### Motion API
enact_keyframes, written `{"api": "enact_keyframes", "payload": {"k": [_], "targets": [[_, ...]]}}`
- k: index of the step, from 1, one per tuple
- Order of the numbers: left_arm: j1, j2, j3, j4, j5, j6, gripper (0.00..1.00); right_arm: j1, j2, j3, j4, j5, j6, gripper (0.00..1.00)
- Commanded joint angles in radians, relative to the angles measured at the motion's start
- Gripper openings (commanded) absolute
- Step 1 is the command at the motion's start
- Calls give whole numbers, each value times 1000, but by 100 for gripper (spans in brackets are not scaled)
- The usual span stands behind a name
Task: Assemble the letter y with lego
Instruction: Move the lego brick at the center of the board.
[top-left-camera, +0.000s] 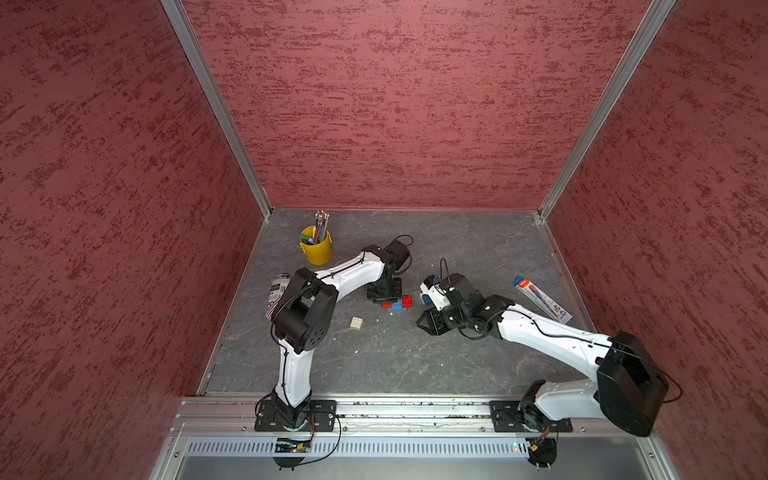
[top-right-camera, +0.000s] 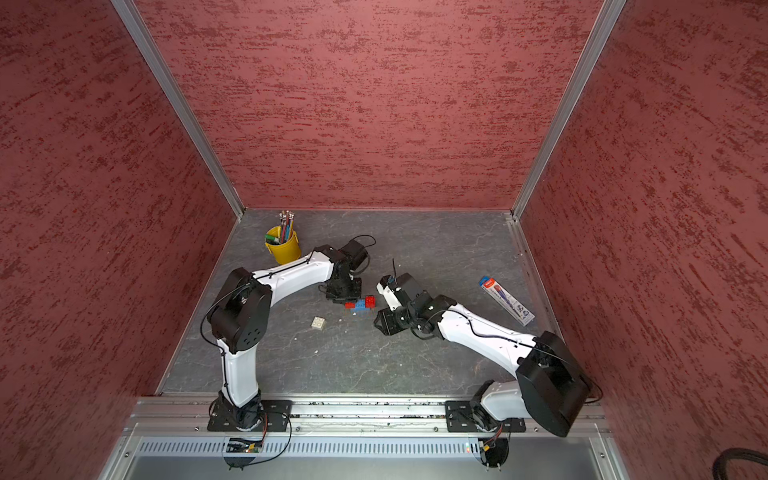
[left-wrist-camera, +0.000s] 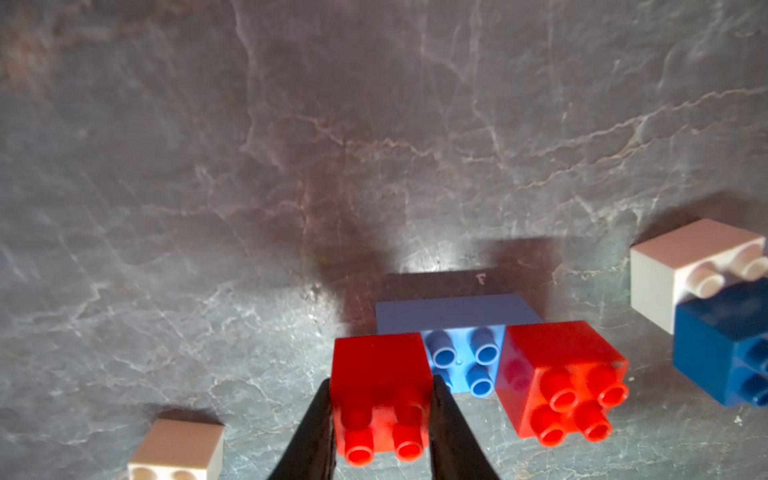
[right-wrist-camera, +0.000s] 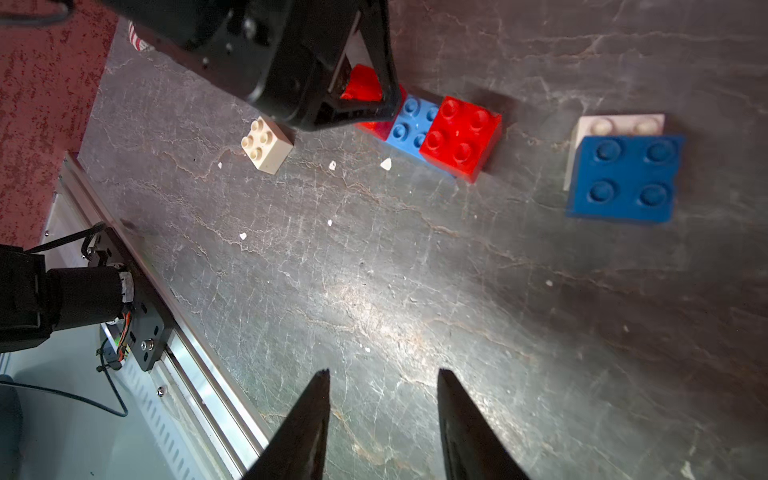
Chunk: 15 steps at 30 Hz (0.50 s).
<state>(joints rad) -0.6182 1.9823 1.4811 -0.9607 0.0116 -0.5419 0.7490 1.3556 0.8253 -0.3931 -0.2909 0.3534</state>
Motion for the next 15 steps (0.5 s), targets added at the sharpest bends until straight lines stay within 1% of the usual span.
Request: {"api": "enact_keyframes", "payload": {"k": [1,3,5,8,11,13,15], "targets": [[16,49,27,-19,-65,57,10,-7,-7,18,15,28,13,45],[20,52,48,-28,-62,68,19,-7,-7,21,14,30,16,45],[20,52,64,-34,-58,76,31,-7,-7,23,13,33,15,45],[20,45,83,-45,-55,81,46,-7,-2,27,17,33,15,45],[20,21,91,-50,-53,82,54,-7,5,31,16,31,8,45],[20,-1,89,-52,-53,81,57,-7,13,37,16,29,3,45],[20,-22,83,-56,-55,76,58,-7,21,45,16,26,-5,45]]}}
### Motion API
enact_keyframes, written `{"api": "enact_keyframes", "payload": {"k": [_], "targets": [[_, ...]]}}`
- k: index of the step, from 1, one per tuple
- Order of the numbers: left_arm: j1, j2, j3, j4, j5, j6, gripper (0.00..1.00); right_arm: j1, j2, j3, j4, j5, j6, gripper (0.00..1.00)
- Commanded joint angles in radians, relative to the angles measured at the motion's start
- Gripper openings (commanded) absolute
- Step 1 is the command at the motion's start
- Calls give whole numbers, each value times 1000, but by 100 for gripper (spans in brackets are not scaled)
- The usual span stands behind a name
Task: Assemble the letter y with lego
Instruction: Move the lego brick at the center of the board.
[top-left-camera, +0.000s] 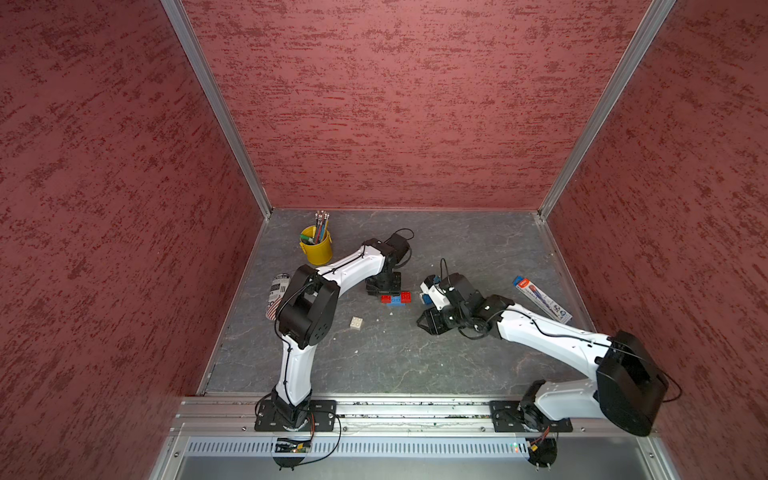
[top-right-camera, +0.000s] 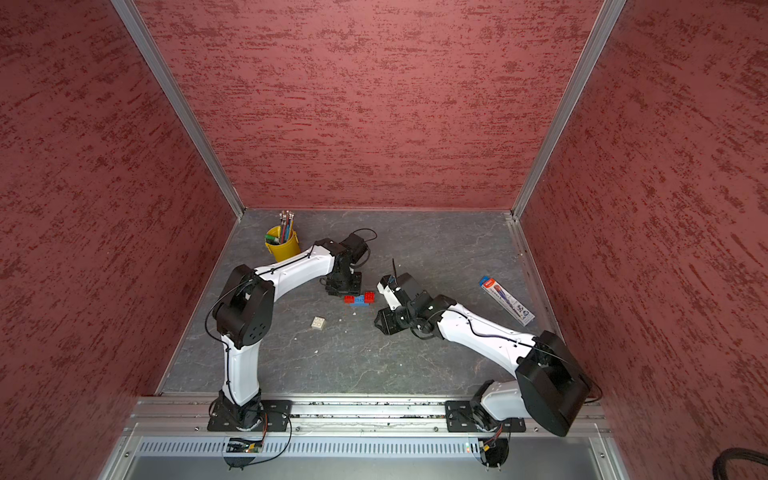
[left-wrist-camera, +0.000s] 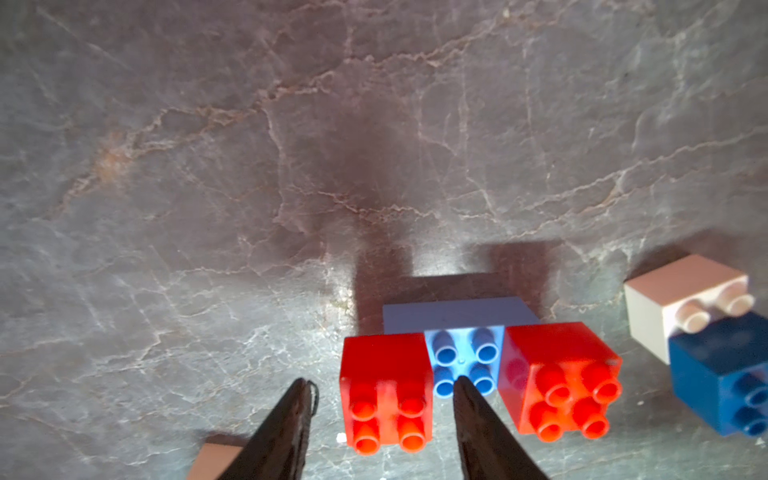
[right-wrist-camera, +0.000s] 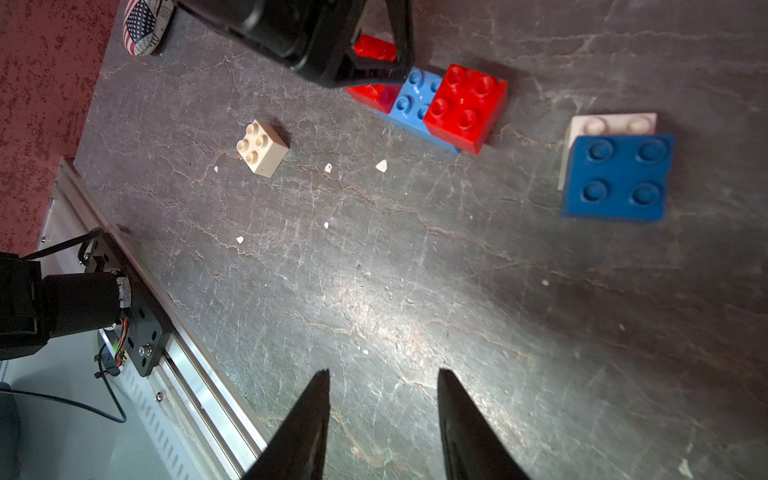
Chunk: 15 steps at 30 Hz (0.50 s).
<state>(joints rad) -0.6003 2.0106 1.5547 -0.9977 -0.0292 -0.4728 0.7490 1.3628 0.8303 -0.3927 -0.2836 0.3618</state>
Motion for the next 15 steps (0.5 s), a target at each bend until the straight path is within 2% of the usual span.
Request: {"api": "enact_keyframes", "payload": {"k": [1,6,15], "targets": [[2,-66,1,-22,-17,1,58,-7,19,45,16,19,-18,45],[7,-195,-127,19,-30,-40,59,-7,49,72,18,14,-37,46],[73,-449,-463,129,16,-135,69,-8,104,126,15,5,-70,49]]}}
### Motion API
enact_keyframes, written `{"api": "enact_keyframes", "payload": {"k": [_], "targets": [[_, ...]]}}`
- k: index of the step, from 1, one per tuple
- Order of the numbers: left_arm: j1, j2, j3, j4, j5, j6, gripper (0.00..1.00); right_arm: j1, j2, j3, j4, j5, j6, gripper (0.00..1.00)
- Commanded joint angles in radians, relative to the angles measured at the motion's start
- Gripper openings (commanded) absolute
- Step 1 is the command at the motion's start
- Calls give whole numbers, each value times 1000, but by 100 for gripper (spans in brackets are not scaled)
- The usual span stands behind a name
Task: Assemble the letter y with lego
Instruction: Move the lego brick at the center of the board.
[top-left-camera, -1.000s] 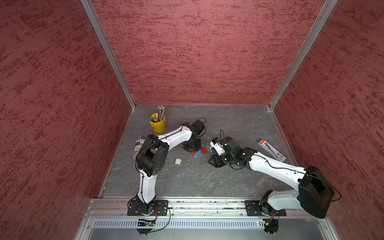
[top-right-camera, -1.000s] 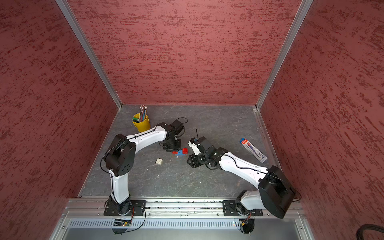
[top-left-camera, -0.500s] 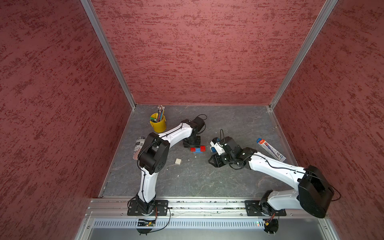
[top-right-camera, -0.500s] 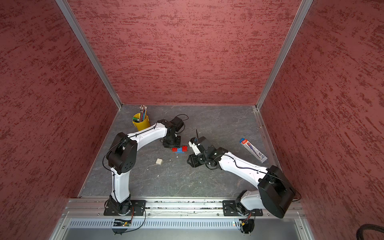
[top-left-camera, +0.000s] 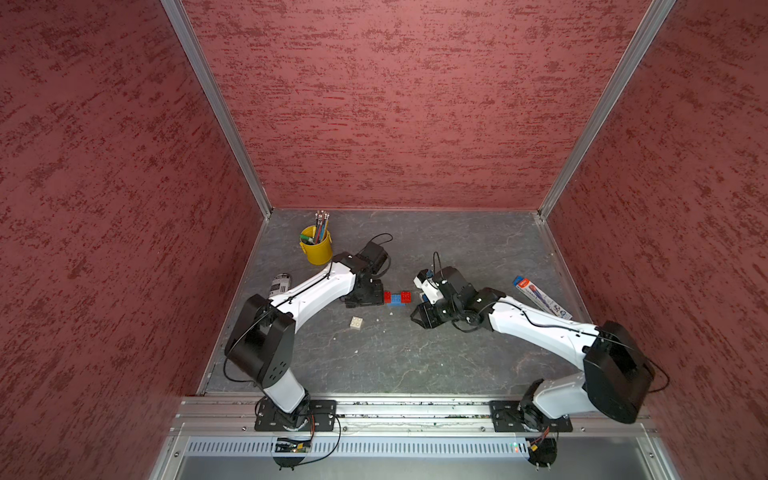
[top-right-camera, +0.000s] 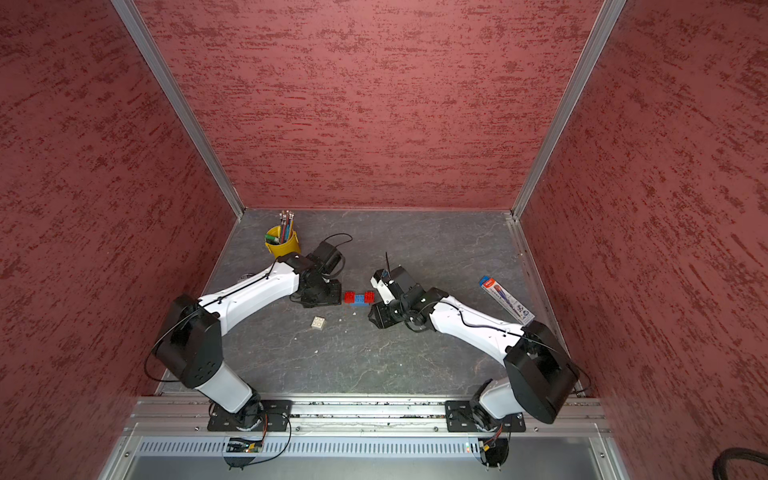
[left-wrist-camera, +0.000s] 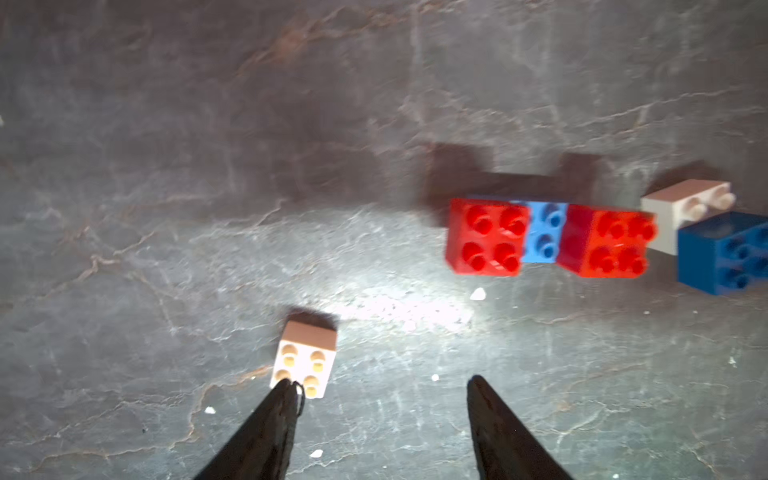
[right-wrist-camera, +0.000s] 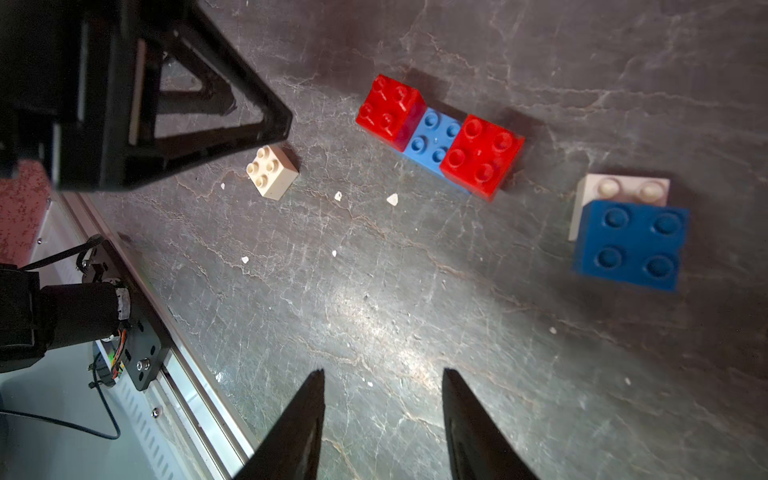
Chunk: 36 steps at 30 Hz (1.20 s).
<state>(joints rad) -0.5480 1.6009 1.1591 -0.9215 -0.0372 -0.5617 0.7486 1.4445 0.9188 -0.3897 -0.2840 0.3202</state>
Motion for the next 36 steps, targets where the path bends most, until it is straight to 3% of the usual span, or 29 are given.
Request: {"api": "enact_keyframes", "payload": {"k": [1,4,10,18,24,32,34,36], "targets": [[28,-55,-99,64,30,-53,70,-8,37,45,11,1,-31,49],[34,-75,-168,95,37,-60,76,-8,52,55,9,-7,-36,49],[37,-28,-223,170,50,-53,75,-8,59,66,3,-10,-41,49],[30,49,-206,209,64,-14,59,-8,44,54,0,-1,-30,49],[-14,104,-154,192,72,12,34,-8,44,52,1,6,-30,49],[-108,166,-56,166,62,39,26,-15,53,59,19,31,-20,49],[-116,181,-46,158,53,46,26,-21,70,76,24,30,-15,49],[-118,197,-42,149,46,51,33,-27,94,104,22,31,-12,50]]}}
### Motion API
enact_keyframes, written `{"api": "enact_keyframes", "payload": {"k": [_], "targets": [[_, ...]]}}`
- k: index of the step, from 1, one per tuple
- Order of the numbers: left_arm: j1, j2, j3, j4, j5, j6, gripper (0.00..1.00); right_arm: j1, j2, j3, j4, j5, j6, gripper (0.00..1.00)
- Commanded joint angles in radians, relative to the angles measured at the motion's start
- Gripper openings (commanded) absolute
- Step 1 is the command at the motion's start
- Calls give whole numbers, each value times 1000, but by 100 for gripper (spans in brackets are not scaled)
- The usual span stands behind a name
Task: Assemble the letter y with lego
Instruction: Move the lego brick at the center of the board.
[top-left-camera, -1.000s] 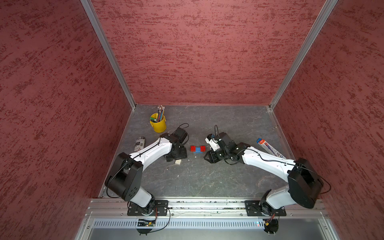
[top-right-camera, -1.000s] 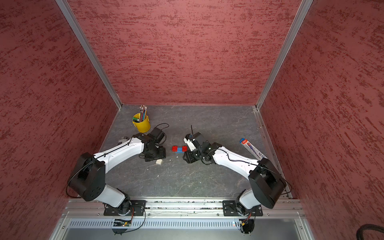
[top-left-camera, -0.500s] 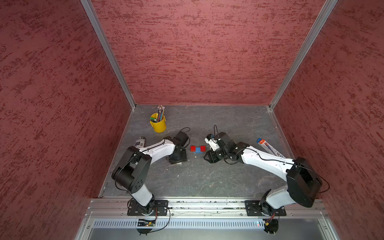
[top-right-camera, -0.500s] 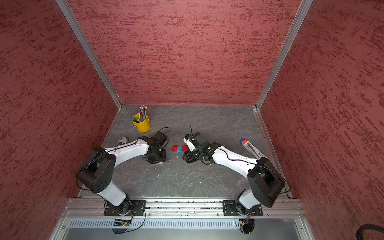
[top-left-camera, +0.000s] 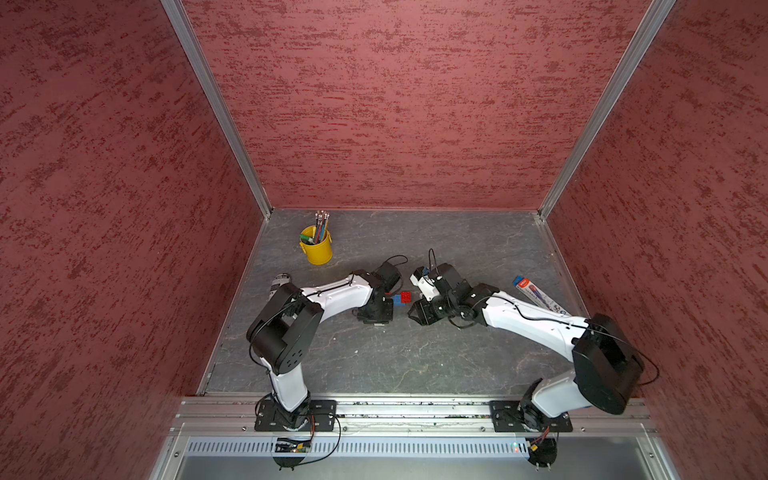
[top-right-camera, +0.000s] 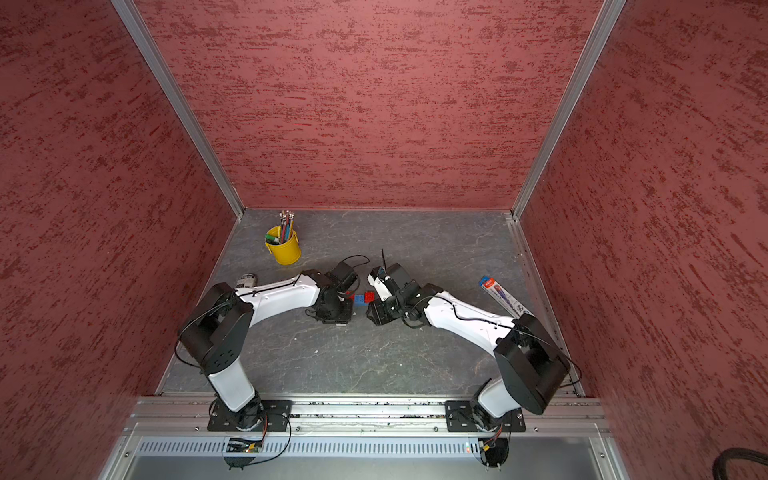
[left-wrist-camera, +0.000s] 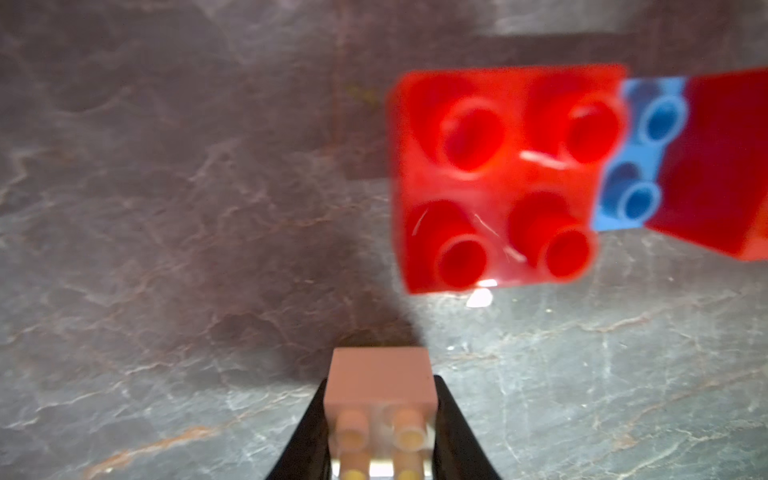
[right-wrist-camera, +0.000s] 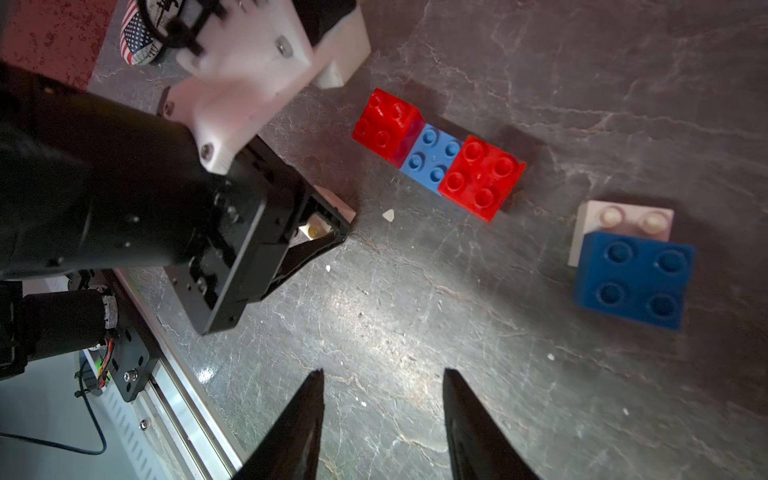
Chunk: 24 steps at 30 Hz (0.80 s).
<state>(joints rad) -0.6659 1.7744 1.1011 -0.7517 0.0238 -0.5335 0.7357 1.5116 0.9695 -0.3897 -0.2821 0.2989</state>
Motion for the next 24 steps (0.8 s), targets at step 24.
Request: {"api": "enact_keyframes", "payload": {"k": [24], "targets": [[-18,-157,-94,-42,-47,-46,64,-100,316,345,-7,-39,-44,62]]}}
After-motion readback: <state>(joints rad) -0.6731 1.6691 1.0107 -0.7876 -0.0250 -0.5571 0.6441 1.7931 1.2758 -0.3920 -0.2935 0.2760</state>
